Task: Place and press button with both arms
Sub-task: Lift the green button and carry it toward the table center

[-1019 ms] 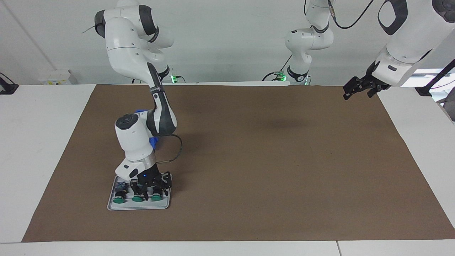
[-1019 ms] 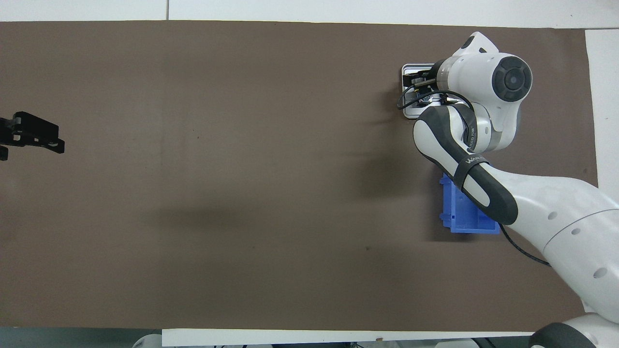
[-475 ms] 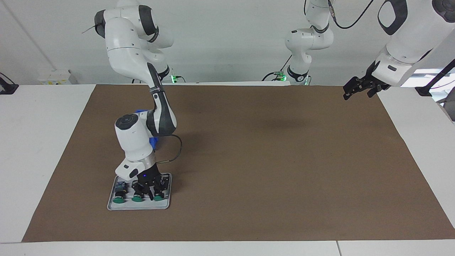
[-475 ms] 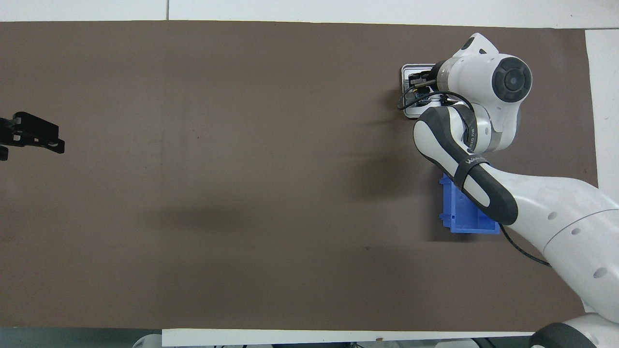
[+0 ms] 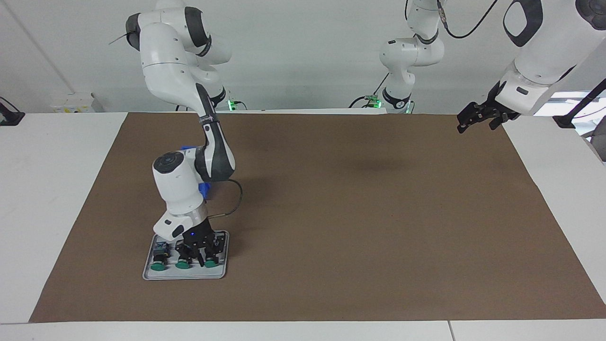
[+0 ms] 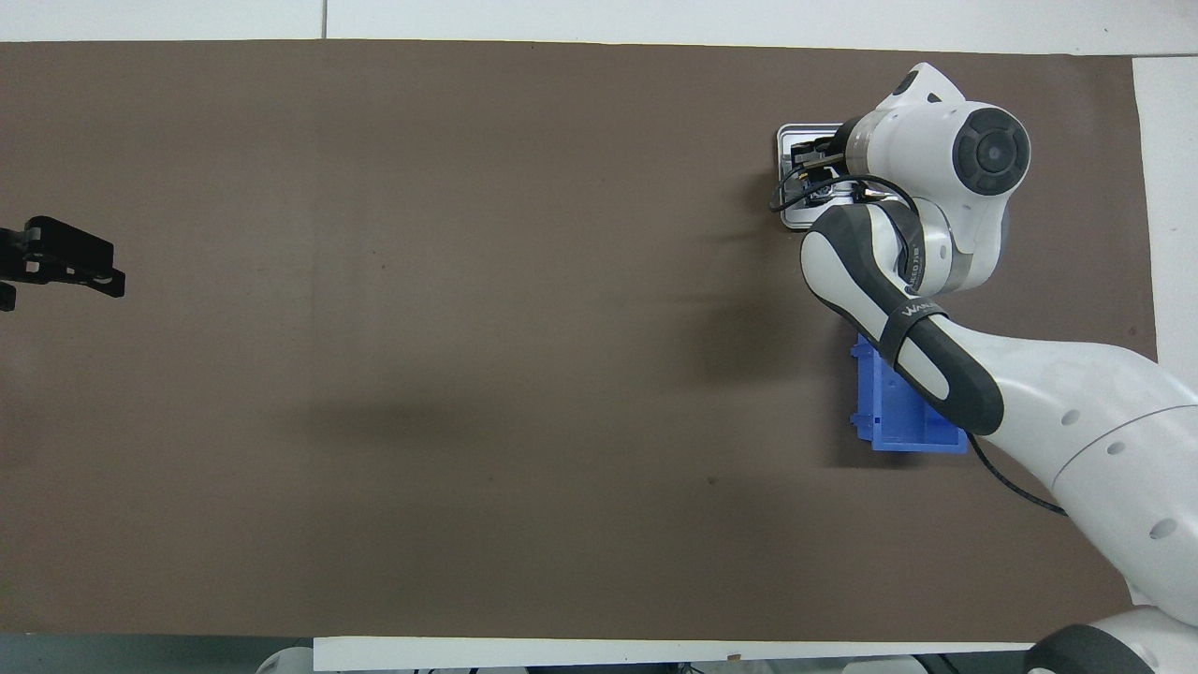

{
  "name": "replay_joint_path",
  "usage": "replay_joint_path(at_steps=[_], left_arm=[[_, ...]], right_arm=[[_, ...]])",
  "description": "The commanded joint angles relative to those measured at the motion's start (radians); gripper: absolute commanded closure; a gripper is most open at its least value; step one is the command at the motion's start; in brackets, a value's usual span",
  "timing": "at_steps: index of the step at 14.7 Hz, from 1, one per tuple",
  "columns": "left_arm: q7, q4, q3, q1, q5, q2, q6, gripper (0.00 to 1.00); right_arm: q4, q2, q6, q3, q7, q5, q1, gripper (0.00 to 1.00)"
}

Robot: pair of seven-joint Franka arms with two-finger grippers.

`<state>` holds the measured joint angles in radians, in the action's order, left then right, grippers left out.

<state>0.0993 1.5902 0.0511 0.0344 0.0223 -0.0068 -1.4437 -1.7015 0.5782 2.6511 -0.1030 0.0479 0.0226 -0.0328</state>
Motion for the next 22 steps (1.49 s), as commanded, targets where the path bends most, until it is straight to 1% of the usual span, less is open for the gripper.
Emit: replay_joint_path(at_steps=[1, 2, 3, 4, 6, 7, 8, 9, 10, 11, 13, 14, 16, 19, 20, 22], left_arm=[[0.0, 0.017, -0.004, -0.001, 0.007, -0.018, 0.005, 0.0], [0.0, 0.017, -0.004, -0.001, 0.008, -0.018, 0.005, 0.0], [0.0, 0.017, -0.004, -0.001, 0.007, -0.016, 0.005, 0.0], [0.0, 0.017, -0.004, -0.001, 0.007, -0.018, 0.005, 0.0], [0.0, 0.017, -0.004, -0.001, 0.007, -0.016, 0.005, 0.0], [0.0, 0.017, -0.004, -0.001, 0.008, -0.016, 0.005, 0.0], [0.0, 0.017, -0.004, -0.001, 0.008, -0.018, 0.005, 0.0], [0.0, 0.017, -0.004, -0.001, 0.007, -0.016, 0.005, 0.0], [0.0, 0.017, -0.004, -0.001, 0.007, -0.018, 0.005, 0.0], [0.0, 0.017, -0.004, -0.001, 0.007, -0.016, 0.005, 0.0], [0.0, 0.017, -0.004, -0.001, 0.007, -0.018, 0.005, 0.0], [0.0, 0.017, -0.004, -0.001, 0.007, -0.018, 0.005, 0.0], [0.0, 0.017, -0.004, -0.001, 0.007, -0.018, 0.005, 0.0], [0.0, 0.017, -0.004, -0.001, 0.007, -0.018, 0.005, 0.0], [0.0, 0.017, -0.004, -0.001, 0.007, -0.016, 0.005, 0.0], [0.0, 0.017, -0.004, -0.001, 0.007, -0.016, 0.005, 0.0]], right_arm=[[0.086, 0.002, -0.124, -0.007, 0.017, -0.012, 0.01, 0.87], [0.13, 0.0, -0.187, -0.007, 0.017, -0.013, 0.01, 0.88], [0.169, 0.0, -0.248, -0.007, 0.015, -0.013, 0.01, 0.92], [0.208, 0.0, -0.305, -0.006, 0.015, -0.016, 0.01, 0.92], [0.25, -0.003, -0.367, -0.003, 0.004, -0.039, 0.01, 0.95], [0.256, -0.011, -0.39, 0.017, -0.018, -0.088, 0.01, 0.96], [0.256, -0.017, -0.411, 0.064, -0.06, -0.149, -0.004, 0.97], [0.256, -0.027, -0.434, 0.104, -0.11, -0.182, -0.015, 0.96], [0.259, -0.031, -0.474, 0.133, -0.158, -0.185, -0.042, 0.97], [0.267, -0.031, -0.518, 0.182, -0.202, -0.179, -0.071, 0.97], [0.315, -0.032, -0.618, 0.305, -0.332, -0.179, -0.18, 0.97], [0.322, -0.035, -0.663, 0.356, -0.397, -0.179, -0.229, 0.97], [0.325, -0.052, -0.744, 0.41, -0.546, -0.179, -0.297, 0.97], [0.356, -0.066, -0.873, 0.469, -0.718, -0.167, -0.376, 0.97], [0.358, -0.066, -0.897, 0.491, -0.79, -0.164, -0.412, 0.97], [0.356, -0.066, -0.905, 0.532, -0.931, -0.164, -0.478, 0.97]])
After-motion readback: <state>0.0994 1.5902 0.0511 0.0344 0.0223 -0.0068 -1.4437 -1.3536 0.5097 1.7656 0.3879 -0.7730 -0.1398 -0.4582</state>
